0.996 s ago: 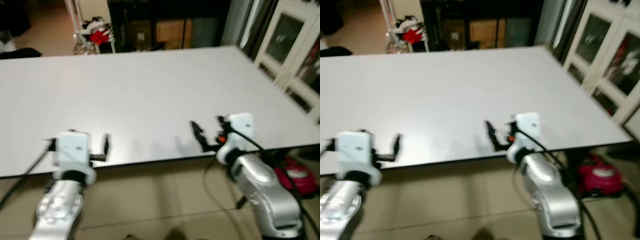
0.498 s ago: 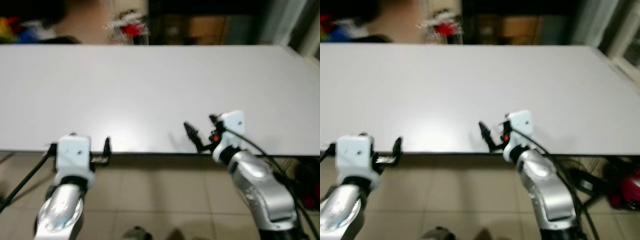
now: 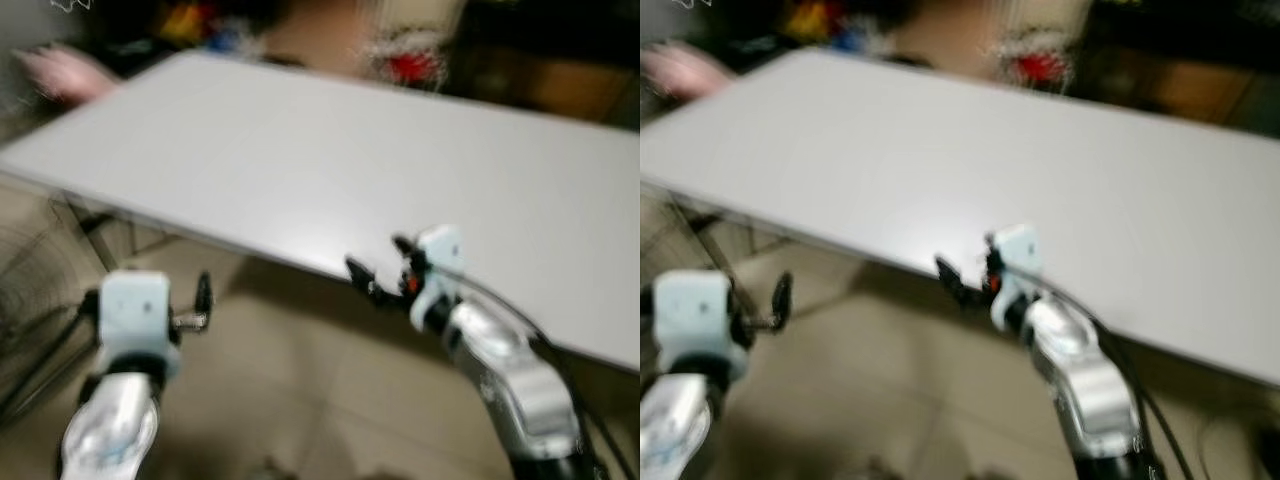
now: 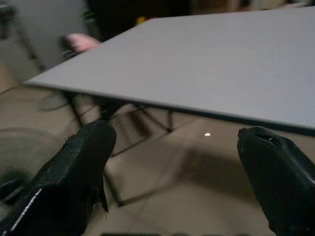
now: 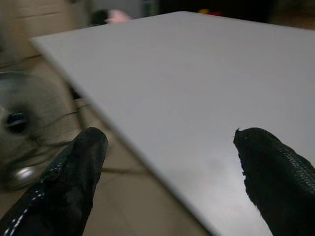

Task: Setting the table

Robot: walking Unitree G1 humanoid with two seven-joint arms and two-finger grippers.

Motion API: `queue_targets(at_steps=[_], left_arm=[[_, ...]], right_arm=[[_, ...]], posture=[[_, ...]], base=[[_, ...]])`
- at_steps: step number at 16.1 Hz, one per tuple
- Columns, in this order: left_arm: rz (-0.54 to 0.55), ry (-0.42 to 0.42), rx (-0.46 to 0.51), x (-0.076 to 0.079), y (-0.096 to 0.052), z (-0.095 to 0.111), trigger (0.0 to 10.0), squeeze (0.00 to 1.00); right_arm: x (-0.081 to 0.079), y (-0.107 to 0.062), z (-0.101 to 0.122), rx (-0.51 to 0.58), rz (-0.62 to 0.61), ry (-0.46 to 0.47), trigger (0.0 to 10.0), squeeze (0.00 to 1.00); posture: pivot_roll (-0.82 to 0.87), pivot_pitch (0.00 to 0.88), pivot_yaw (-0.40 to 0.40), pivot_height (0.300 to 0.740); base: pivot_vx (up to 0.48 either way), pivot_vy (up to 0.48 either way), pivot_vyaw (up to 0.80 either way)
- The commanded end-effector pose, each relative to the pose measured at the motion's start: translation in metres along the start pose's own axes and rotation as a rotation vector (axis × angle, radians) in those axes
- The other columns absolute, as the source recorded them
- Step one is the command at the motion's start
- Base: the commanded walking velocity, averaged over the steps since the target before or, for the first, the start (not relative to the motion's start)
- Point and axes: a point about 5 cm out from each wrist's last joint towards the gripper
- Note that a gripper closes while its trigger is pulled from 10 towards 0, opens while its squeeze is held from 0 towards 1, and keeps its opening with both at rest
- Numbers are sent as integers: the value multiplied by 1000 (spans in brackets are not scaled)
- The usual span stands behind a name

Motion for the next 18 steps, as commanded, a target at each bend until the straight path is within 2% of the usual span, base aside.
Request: queue_targets(at_steps=[1, 7, 8, 10, 12, 15, 18], left_arm=[[13, 8, 28, -4, 0, 8, 10000, 0], [26, 0, 50, -4, -1, 15, 10000, 0], [33, 11, 85, -4, -2, 20, 10000, 0], [38, 28, 95, -5, -2, 23, 10000, 0], [38, 30, 98, -7, -1, 24, 10000, 0], [-8, 48, 118, -7, 8, 27, 10000, 0], [-36, 56, 138, -4, 16, 31, 10000, 0]], right_arm=[[-6, 2, 11, 49, 47, -7, 10000, 0], [-6, 3, 15, 75, 113, -7, 10000, 0], [-7, 2, 16, 83, 130, 7, 10000, 0], [-8, 0, 16, 96, 144, 30, 10000, 0], [-3, -5, 10, 114, 80, 97, 10000, 0], [3, -16, 3, 128, -15, 105, 10000, 0], [8, -26, 11, 165, -60, 73, 10000, 0]], posture=[[22, 6, -28, 740], [35, 0, -32, 740], [36, 0, -34, 740], [40, 0, -33, 740], [38, 0, -5, 740], [10, 0, 49, 740], [-26, 0, 91, 740]], base=[[0, 398, 800], [0, 392, 800], [0, 0, 800], [0, -480, 800], [0, -480, 800], [0, -480, 800], [0, -437, 800]])
Point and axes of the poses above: a point about 5 cm out from each wrist's last joint towards the gripper, its own y axis pointing out of the wrist towards the gripper, its own z axis along the axis of the wrist's last joint, x = y × z, and after that the axes turned 8 degrees about y, right-handed
